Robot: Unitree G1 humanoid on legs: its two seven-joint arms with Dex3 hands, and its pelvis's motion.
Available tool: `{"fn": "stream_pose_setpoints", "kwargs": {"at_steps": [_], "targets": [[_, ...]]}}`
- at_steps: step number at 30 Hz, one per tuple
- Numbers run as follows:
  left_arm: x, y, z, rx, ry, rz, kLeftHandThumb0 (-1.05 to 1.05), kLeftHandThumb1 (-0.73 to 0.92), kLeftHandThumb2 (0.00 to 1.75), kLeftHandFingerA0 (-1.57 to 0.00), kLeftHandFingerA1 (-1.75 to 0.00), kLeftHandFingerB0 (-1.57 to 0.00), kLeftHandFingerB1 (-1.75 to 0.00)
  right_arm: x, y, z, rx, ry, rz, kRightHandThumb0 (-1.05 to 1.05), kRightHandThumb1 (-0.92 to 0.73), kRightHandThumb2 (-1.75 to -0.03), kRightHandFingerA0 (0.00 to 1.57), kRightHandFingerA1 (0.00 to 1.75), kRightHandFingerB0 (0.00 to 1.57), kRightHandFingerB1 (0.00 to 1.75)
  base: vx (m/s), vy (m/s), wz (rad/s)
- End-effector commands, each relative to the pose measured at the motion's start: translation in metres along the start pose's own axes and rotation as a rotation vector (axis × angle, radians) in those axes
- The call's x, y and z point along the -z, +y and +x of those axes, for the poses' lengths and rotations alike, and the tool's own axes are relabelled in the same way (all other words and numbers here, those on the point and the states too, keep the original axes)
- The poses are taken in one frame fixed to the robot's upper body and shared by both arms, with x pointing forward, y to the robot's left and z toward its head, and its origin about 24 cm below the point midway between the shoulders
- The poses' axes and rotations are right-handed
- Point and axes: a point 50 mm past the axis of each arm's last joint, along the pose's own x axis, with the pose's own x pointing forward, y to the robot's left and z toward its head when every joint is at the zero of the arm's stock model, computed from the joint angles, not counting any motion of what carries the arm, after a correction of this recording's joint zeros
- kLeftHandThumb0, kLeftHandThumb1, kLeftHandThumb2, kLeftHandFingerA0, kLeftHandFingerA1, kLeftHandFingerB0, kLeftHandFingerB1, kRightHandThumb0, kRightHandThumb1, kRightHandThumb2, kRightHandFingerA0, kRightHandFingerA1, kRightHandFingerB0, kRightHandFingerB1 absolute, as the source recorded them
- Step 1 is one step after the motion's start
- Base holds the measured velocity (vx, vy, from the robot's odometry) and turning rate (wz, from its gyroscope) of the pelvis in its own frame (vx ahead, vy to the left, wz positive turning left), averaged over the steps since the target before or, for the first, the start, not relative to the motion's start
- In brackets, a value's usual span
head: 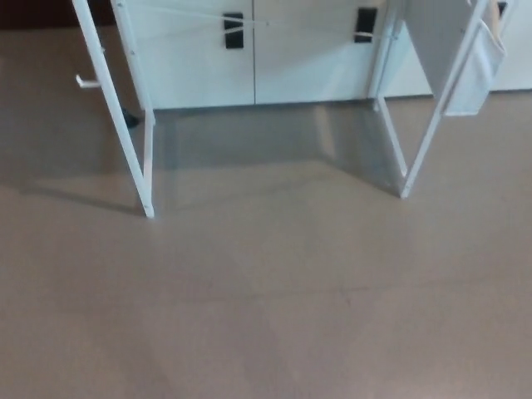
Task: The robot walks towards a table in front, picks a shampoo with left hand and puts it in a small grey container
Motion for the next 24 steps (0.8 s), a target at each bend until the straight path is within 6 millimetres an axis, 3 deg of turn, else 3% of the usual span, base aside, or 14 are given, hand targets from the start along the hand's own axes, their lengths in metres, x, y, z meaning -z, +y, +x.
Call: {"fn": "stream_pose_setpoints", "kwargs": {"at_steps": [1, 3, 4, 7, 9, 10, 12, 13, 15, 16, 24], "targets": [[0.001, 0.0033, -0.0012, 0.007, -0.003, -0.008, -0.26, 0.59, 0.58, -0.65, -0.45, -0.44, -0.37, 0.0027, -0.0015, -0.0006, -0.002, 0.014, -0.018, -0.19, -0.72, -0.61, 0.63, 0.44, 0.5, 0.38, 0.51, -0.102, 0.27], [0.0014, 0.004, -0.0013, 0.007, 0.001, -0.011, -0.26, 0.58, 0.58, -0.65, -0.45, -0.44, -0.37, 0.0023, -0.0009, -0.0004, -0.003, 0.013, -0.019, -0.19, -0.72, -0.61, 0.63, 0.43, 0.5, 0.38, 0.47, -0.2, 0.98], [0.0015, 0.0046, -0.0014, 0.006, 0.003, -0.001, -0.36, 0.49, 0.71, -0.6, -0.53, -0.41, -0.45, 0.0021, -0.0005, -0.0003, -0.004, 0.013, -0.022, -0.2, -0.72, -0.61, 0.64, 0.44, 0.5, 0.38, 0.4, -0.184, 0.49], [0.0012, 0.0046, -0.0015, 0.011, -0.001, 0.01, -0.37, 0.49, 0.71, -0.6, -0.53, -0.41, -0.46, 0.0013, -0.0009, -0.0003, -0.008, 0.01, -0.03, -0.19, -0.71, -0.61, 0.65, 0.45, 0.5, 0.38, 0.4, -0.084, 0.11], [0.0002, 0.0054, -0.0012, 0.012, -0.002, 0.008, -0.36, 0.49, 0.71, -0.6, -0.53, -0.41, -0.46, 0.0002, -0.0007, 0.0, -0.009, 0.008, -0.03, -0.19, -0.71, -0.61, 0.64, 0.44, 0.5, 0.38, 0.39, -0.023, -0.01], [0.0014, 0.0051, -0.0016, 0.011, 0.001, 0.003, -0.29, 0.59, 0.58, -0.65, -0.45, -0.46, -0.38, 0.0011, 0.0, -0.0002, -0.013, 0.01, -0.035, -0.19, -0.72, -0.62, 0.62, 0.44, 0.5, 0.38, 0.44, 0.039, -0.16], [0.002, 0.0049, -0.0018, 0.013, 0.001, 0.003, -0.29, 0.59, 0.58, -0.65, -0.44, -0.46, -0.38, 0.0014, 0.0003, -0.0002, -0.015, 0.013, -0.037, -0.2, -0.72, -0.61, 0.63, 0.44, 0.5, 0.38, 0.42, 0.084, -0.21], [0.004, 0.0049, -0.0027, 0.016, 0.006, 0.017, -0.38, 0.5, 0.72, -0.6, -0.53, -0.41, -0.46, 0.0031, 0.0016, -0.0004, -0.017, 0.018, -0.04, -0.2, -0.71, -0.61, 0.64, 0.44, 0.5, 0.38, 0.45, 0.153, -0.31], [0.0048, 0.0051, -0.0033, 0.022, 0.004, 0.028, -0.38, 0.5, 0.73, -0.6, -0.54, -0.41, -0.46, 0.0037, 0.0023, -0.0005, -0.016, 0.017, -0.045, -0.2, -0.71, -0.61, 0.65, 0.45, 0.5, 0.38, 0.47, 0.163, -0.23], [0.0066, 0.0051, -0.004, 0.026, 0.009, 0.043, -0.31, 0.61, 0.58, -0.65, -0.43, -0.45, -0.37, 0.005, 0.0037, -0.0008, -0.015, 0.019, -0.05, -0.19, -0.72, -0.61, 0.65, 0.45, 0.51, 0.38, 0.64, 0.216, -0.4], [0.0089, 0.0036, -0.0045, 0.024, 0.012, 0.008, -0.31, 0.61, 0.58, -0.64, -0.43, -0.48, -0.38, 0.0057, 0.0043, -0.001, -0.021, 0.017, -0.066, -0.17, -0.71, -0.61, 0.65, 0.45, 0.51, 0.38, 0.56, 0.291, -0.18]]}}
